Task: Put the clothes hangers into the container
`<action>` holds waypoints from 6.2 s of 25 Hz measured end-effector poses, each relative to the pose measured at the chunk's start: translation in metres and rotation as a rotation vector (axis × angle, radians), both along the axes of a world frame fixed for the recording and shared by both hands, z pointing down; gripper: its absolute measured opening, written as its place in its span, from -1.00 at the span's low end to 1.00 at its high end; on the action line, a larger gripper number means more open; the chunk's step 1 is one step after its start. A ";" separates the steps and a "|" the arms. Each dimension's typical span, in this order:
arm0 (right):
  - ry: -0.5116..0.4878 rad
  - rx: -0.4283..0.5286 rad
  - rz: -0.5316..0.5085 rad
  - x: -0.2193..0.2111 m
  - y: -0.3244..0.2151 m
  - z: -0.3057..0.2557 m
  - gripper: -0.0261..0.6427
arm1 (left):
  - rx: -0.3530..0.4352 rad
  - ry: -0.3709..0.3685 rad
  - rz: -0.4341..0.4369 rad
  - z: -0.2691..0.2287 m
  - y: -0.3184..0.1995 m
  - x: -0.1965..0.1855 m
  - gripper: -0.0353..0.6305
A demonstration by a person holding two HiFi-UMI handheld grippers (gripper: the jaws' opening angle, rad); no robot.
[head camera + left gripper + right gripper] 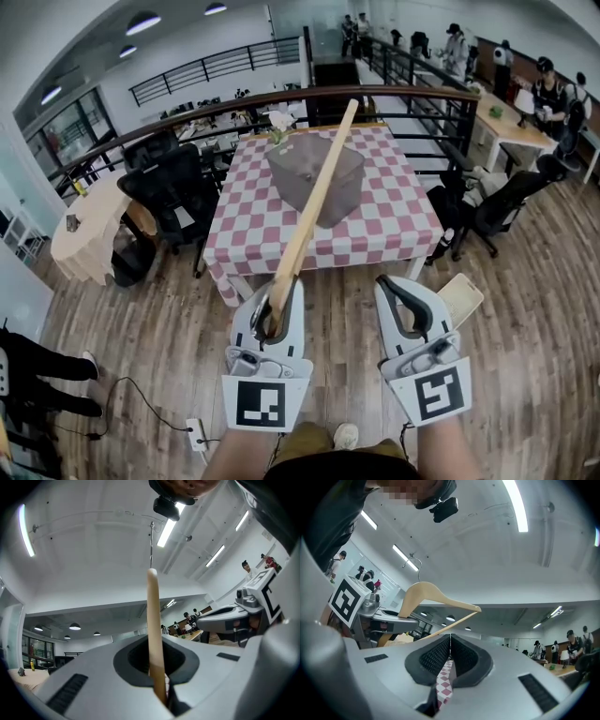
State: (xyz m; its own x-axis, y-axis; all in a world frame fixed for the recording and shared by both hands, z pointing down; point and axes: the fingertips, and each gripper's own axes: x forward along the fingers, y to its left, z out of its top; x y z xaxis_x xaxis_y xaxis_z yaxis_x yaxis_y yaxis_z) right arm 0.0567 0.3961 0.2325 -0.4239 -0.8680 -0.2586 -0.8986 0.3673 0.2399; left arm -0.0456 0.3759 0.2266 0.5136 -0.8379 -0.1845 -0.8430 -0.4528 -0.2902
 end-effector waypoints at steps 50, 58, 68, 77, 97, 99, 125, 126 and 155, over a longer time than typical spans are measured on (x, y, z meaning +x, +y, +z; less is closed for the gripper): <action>0.050 -0.023 -0.029 -0.054 -0.336 0.015 -0.82 | 0.010 -0.013 0.060 0.015 -0.333 -0.043 -0.87; 0.058 -0.061 0.014 -0.060 -0.401 0.020 -0.82 | 0.022 -0.068 0.120 0.017 -0.400 -0.043 -0.87; 0.061 -0.064 0.048 -0.060 -0.473 0.017 -0.82 | -0.027 -0.020 0.139 0.021 -0.478 -0.046 -0.87; 0.062 -0.075 0.072 -0.069 -0.516 0.023 -0.82 | -0.040 -0.002 0.181 0.022 -0.529 -0.043 -0.87; 0.067 -0.092 0.096 -0.087 -0.553 0.024 -0.82 | -0.055 0.017 0.195 0.031 -0.573 -0.064 -0.87; 0.070 -0.088 0.096 -0.087 -0.553 0.024 -0.82 | -0.055 0.018 0.193 0.032 -0.573 -0.064 -0.87; 0.066 -0.101 -0.044 -0.059 -0.612 0.028 -0.82 | -0.072 -0.108 0.058 0.053 -0.614 -0.039 -0.87; 0.057 -0.103 -0.052 -0.055 -0.617 0.028 -0.82 | -0.087 -0.118 0.049 0.057 -0.617 -0.038 -0.87; 0.030 -0.100 -0.198 -0.048 -0.676 0.029 -0.82 | -0.427 -0.291 -0.100 0.137 -0.655 -0.035 -0.87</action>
